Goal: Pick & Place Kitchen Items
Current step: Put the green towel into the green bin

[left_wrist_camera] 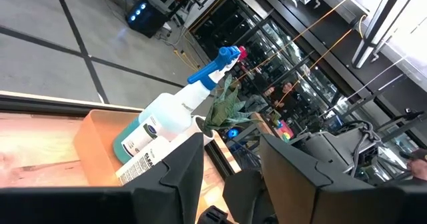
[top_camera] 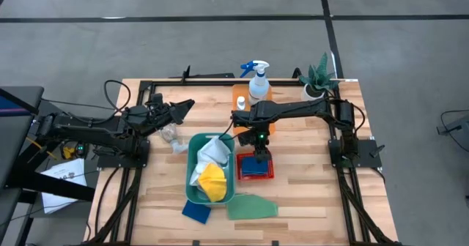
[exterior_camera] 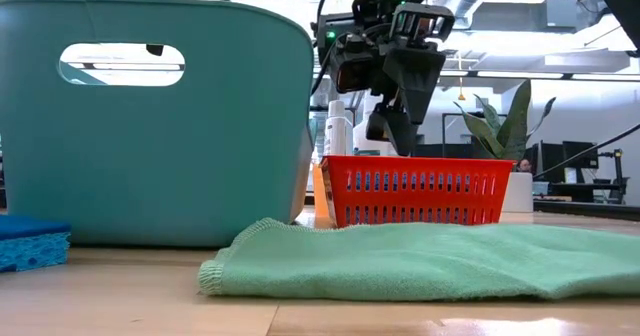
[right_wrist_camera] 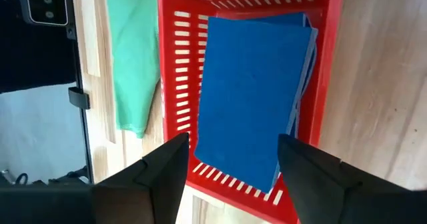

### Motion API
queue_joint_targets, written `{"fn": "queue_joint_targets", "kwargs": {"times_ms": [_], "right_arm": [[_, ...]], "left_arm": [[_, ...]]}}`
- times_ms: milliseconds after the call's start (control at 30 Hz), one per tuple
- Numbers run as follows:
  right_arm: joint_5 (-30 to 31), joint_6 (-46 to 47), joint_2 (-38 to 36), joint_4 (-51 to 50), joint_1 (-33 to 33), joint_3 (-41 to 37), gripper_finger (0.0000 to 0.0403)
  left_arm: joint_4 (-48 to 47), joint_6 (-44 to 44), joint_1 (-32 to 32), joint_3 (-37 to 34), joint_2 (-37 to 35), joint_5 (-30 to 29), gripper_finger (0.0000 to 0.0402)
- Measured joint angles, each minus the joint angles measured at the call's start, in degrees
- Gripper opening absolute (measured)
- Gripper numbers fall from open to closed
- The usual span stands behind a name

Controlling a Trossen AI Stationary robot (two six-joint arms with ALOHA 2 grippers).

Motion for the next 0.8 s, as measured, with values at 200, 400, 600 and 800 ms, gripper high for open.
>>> {"fn": "queue_joint_targets", "kwargs": {"times_ms": [200,400,600,800], "right_arm": [[0.1,4.4,-2.8,1.2,0.0,-1.6,0.0219],[8.7,15.3,-14.3,15.3,0.1,-12.5,0.0219],[20.5,32.3,-30.7,36.5,3.5,-29.0,0.0219],[34.3,50.2,-46.6,55.5,9.1,-44.5,0.0219]], "left_arm": [[0.0,2.0,0.0,0.0,0.0,0.0,0.0143],[0.0,3.3,0.0,0.0,0.0,-0.5,0.0143],[0.0,5.8,0.0,0.0,0.0,-1.8,0.0143],[0.0,7.9,0.0,0.0,0.0,-1.8,0.0143]]}}
